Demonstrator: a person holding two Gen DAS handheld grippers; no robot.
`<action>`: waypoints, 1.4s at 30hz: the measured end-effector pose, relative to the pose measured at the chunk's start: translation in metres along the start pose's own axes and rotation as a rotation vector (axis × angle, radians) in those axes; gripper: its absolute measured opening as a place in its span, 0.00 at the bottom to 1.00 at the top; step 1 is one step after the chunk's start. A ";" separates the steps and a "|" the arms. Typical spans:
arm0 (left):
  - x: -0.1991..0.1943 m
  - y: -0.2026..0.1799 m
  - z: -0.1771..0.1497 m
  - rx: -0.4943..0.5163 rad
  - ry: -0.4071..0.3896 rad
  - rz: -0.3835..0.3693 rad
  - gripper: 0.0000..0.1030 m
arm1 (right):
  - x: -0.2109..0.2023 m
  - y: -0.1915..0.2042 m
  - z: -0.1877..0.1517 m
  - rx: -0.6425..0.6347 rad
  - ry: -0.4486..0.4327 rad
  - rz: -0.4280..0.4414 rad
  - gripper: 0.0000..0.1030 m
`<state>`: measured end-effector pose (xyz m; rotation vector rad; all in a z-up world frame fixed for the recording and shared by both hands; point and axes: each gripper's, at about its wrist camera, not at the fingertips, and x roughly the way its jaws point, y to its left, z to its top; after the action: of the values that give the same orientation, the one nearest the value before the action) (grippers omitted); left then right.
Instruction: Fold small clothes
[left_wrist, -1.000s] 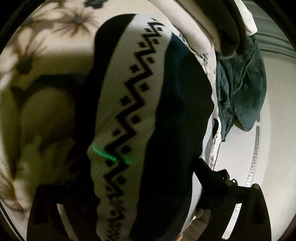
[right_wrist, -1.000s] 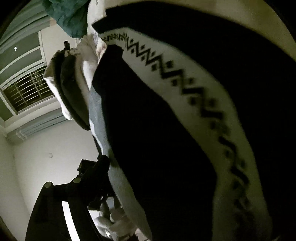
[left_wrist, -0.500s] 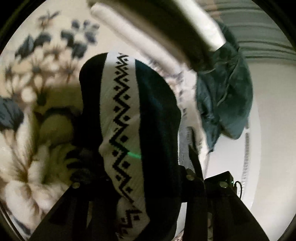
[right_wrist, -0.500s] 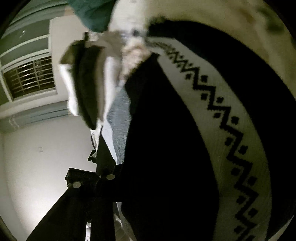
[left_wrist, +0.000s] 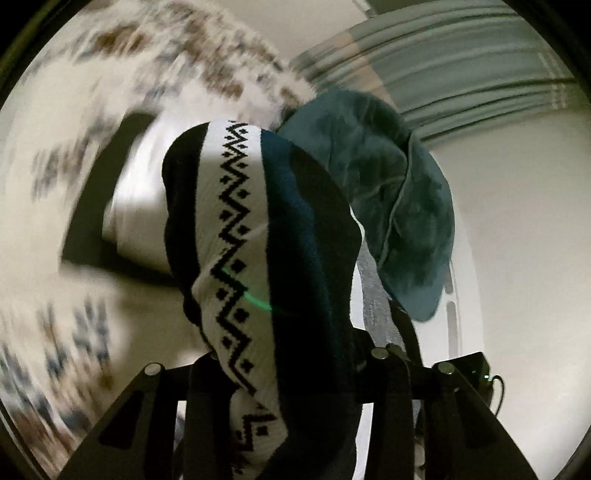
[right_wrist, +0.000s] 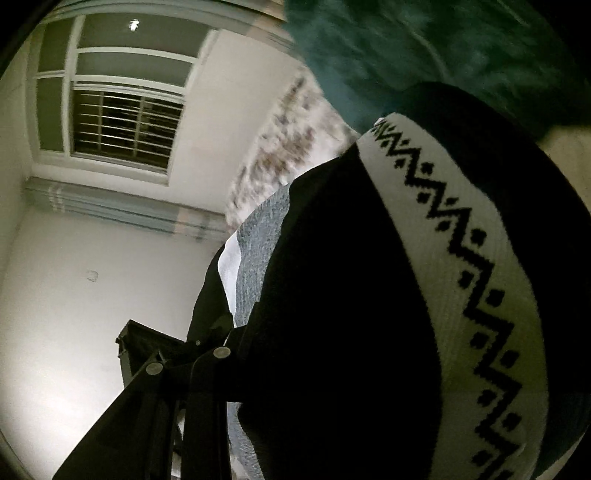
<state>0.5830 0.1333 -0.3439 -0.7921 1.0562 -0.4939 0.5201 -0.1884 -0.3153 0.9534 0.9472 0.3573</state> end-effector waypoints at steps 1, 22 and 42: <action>0.002 0.000 0.019 0.014 -0.001 0.007 0.32 | 0.012 0.010 0.013 -0.008 -0.017 0.003 0.31; 0.045 0.117 0.130 -0.063 0.050 0.285 0.74 | 0.183 0.014 0.096 -0.154 0.145 -0.378 0.86; -0.048 -0.051 0.010 0.296 -0.155 0.781 1.00 | 0.023 0.135 0.043 -0.596 -0.048 -0.884 1.00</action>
<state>0.5720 0.1381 -0.2734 -0.1158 1.0256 0.0828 0.5858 -0.1213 -0.2064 -0.0418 1.0404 -0.1425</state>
